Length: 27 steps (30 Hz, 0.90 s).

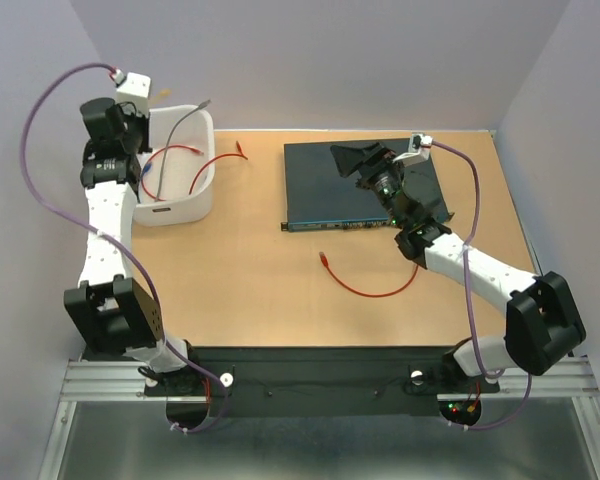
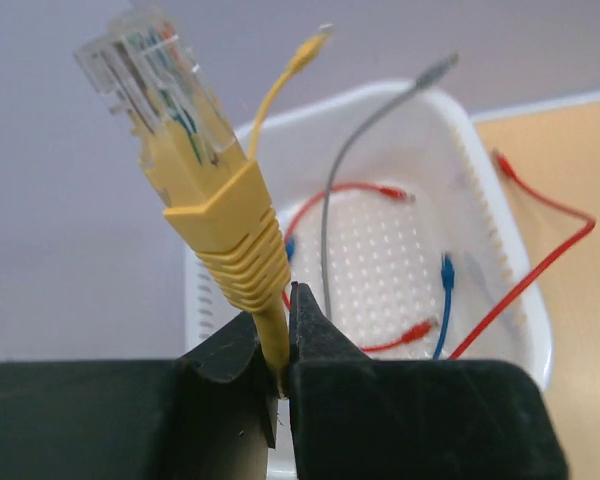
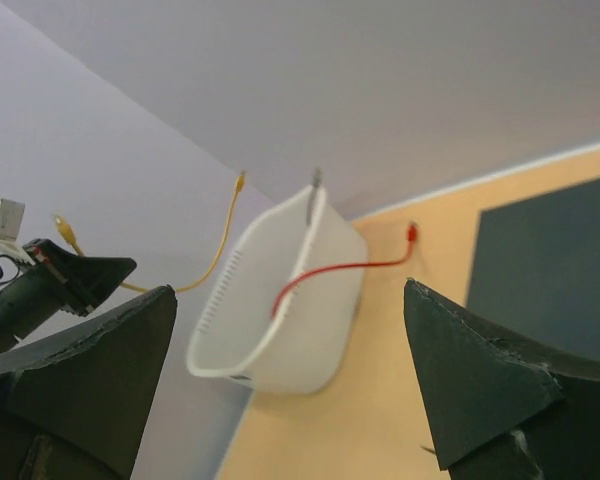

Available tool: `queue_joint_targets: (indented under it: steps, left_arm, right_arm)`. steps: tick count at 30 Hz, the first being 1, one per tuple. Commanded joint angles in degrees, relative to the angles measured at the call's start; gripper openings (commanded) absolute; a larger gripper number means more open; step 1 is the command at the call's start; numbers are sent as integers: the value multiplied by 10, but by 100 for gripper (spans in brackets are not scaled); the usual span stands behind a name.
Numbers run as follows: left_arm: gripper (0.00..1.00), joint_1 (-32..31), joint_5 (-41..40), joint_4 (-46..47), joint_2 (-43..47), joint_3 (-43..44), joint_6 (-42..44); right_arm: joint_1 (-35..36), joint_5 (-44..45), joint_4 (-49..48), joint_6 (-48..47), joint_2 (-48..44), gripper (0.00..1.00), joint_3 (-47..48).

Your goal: Pull the plug from the switch port

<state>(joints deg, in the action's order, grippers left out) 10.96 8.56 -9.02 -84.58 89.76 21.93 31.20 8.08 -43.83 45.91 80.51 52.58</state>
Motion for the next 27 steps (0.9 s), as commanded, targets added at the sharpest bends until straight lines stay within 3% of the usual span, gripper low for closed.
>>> queue_joint_targets:
  steps: [1,3,6,9,10,15,23,27]
  left_arm:
    - [0,-2,8,40,-59,-56,28]
    - [0,-2,4,44,-81,-59,27]
    - [0,-1,-9,40,-123,-56,24]
    - [37,-1,-25,24,-146,-48,15]
    - [80,-2,-21,23,-143,-49,15]
    - [95,-2,-8,9,-104,-40,2]
    - [99,-54,26,-72,-85,42,5]
    - [99,-103,63,-111,-83,77,2]
  right_arm:
    - [-1,48,152,-66,-26,100,44]
    - [-25,33,232,-64,-28,100,49]
    - [-65,2,266,-53,-55,100,17]
    - [-110,-21,292,-36,-87,100,-15]
    - [-118,-24,303,-38,-91,100,-19]
    - [-163,-31,356,-53,-114,100,-41]
    - [-309,-176,409,-67,-88,100,-77]
    - [-360,-192,409,-80,-71,100,-106]
